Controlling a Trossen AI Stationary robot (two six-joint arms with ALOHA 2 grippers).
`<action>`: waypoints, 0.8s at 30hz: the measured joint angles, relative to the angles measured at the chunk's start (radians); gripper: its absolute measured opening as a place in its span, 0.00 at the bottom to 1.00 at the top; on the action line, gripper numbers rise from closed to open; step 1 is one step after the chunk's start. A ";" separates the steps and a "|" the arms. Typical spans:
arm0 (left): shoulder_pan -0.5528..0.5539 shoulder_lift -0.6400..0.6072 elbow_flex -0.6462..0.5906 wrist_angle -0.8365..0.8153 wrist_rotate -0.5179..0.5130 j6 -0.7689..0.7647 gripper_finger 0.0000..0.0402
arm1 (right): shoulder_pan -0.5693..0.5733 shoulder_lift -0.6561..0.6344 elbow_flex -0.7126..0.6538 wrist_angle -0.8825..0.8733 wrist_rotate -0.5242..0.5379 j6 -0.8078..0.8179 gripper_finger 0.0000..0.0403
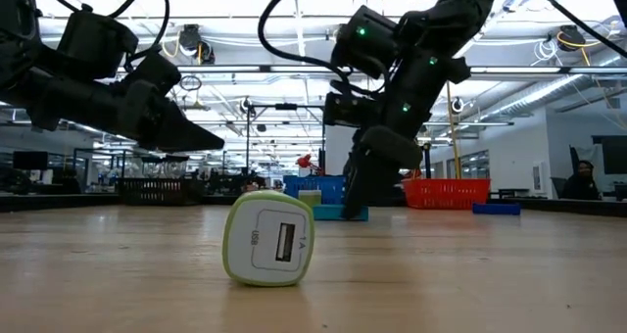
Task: Pick & Place Office items
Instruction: Put the blue digital clock into the blue basket
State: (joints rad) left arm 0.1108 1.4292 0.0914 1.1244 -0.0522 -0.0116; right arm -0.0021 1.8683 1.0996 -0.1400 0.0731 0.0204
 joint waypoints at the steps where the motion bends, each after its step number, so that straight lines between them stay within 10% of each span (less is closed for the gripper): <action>1: 0.000 0.000 0.000 0.000 -0.001 -0.001 0.09 | 0.000 -0.001 0.000 -0.005 0.001 0.012 0.54; 8: 0.000 0.000 0.000 -0.008 -0.001 -0.035 0.09 | 0.003 -0.006 0.000 -0.008 0.001 0.070 0.36; 24: 0.000 0.000 0.000 -0.007 0.007 -0.064 0.09 | -0.259 -0.090 0.225 -0.042 0.192 0.225 0.36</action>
State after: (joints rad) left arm 0.1104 1.4292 0.0914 1.1172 -0.0452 -0.0757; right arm -0.2613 1.7780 1.3241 -0.1822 0.2654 0.2455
